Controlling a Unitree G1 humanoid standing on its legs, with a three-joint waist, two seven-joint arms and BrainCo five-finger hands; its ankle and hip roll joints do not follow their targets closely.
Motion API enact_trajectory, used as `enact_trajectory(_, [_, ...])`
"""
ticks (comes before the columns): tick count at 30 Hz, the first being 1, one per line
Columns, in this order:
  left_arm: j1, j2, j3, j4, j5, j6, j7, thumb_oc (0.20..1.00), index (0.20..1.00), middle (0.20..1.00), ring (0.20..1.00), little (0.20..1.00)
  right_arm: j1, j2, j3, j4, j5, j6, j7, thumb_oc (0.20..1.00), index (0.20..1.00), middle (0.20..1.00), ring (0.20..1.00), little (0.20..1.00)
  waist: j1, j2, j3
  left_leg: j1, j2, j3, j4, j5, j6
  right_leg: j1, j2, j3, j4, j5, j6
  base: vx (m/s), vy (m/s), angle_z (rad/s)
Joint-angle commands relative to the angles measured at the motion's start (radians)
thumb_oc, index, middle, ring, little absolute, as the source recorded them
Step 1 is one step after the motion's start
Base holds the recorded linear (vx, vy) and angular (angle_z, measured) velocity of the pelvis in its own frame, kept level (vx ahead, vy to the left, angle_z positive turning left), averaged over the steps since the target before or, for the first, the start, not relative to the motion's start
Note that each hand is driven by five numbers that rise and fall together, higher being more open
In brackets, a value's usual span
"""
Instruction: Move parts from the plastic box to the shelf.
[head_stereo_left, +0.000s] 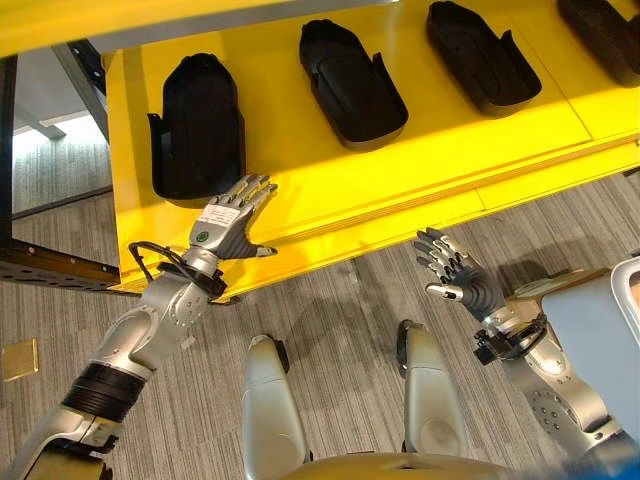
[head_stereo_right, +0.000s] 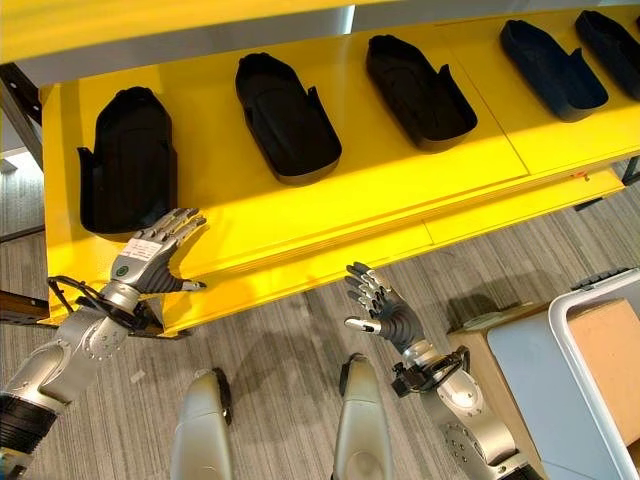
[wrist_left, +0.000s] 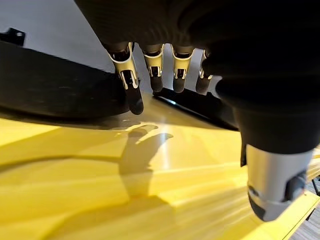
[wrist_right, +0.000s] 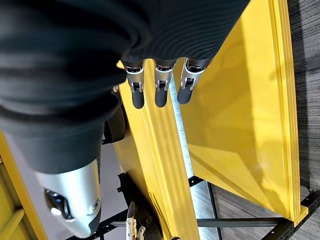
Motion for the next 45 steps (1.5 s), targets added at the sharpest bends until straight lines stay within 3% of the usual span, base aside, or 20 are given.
enact_trajectory(1, [-0.052, -0.004, -0.037, -0.012, 0.009, -0.029, 0.045, 1.000, 1.000, 1.000, 1.000, 1.000, -0.016, 0.027, 0.007, 0.012, 0.039, -0.054, 0.005, 1.000, 1.000, 1.000, 1.000, 1.000, 0.002, -0.013, -0.038, 0.022, 0.010, -0.048, -0.073, 0.113, 0.003, -0.012, -0.015, 0.074, 0.046, 0.066, -0.011, 0.00, 0.000, 0.00])
enact_trajectory(15, [0.041, 0.024, 0.054, -0.245, -0.092, -0.107, 0.056, 1.000, 1.000, 1.000, 1.000, 1.000, -0.012, 0.024, 0.002, -0.011, 0.032, -0.078, -0.002, 1.000, 1.000, 1.000, 1.000, 1.000, 0.012, -0.011, -0.036, 0.019, 0.006, -0.050, -0.091, 0.129, 0.004, -0.007, -0.016, 0.069, 0.030, 0.078, -0.010, 0.00, 0.000, 0.00])
enact_trajectory(23, [0.067, -0.003, 0.093, -0.301, -0.199, -0.129, 0.084, 1.000, 1.000, 1.000, 1.000, 1.000, -0.022, 0.021, 0.017, -0.019, 0.030, -0.090, -0.009, 1.000, 1.000, 1.000, 1.000, 1.000, 0.015, -0.013, -0.030, 0.018, 0.003, -0.053, -0.090, 0.130, 0.004, -0.005, -0.018, 0.066, 0.031, 0.080, -0.011, 0.00, 0.000, 0.00])
enact_trajectory(29, [0.052, -0.046, 0.060, -0.259, -0.305, -0.127, 0.076, 1.000, 1.000, 1.000, 1.000, 1.000, -0.030, 0.018, 0.035, -0.015, 0.024, -0.090, -0.021, 1.000, 1.000, 1.000, 1.000, 1.000, 0.014, -0.017, -0.026, 0.027, 0.004, -0.052, -0.087, 0.123, 0.003, 0.005, -0.019, 0.068, 0.032, 0.073, -0.010, 0.00, 0.000, 0.00])
enact_trajectory(36, [-0.038, -0.152, -0.026, -0.118, -0.447, -0.112, 0.117, 1.000, 1.000, 1.000, 1.000, 1.000, -0.059, 0.028, 0.074, -0.002, 0.028, -0.092, -0.044, 1.000, 1.000, 1.000, 1.000, 1.000, 0.007, -0.025, -0.025, 0.032, 0.006, -0.052, -0.088, 0.126, 0.003, 0.003, -0.016, 0.072, 0.034, 0.076, -0.010, 0.00, 0.000, 0.00])
enact_trajectory(45, [-0.118, -0.221, -0.073, 0.001, -0.518, -0.078, 0.164, 1.000, 1.000, 1.000, 1.000, 1.000, -0.075, 0.030, 0.101, 0.007, 0.028, -0.088, -0.070, 1.000, 1.000, 1.000, 1.000, 1.000, 0.001, -0.031, -0.028, 0.033, 0.011, -0.049, -0.086, 0.129, 0.001, -0.002, -0.014, 0.078, 0.038, 0.081, -0.010, 0.00, 0.000, 0.00])
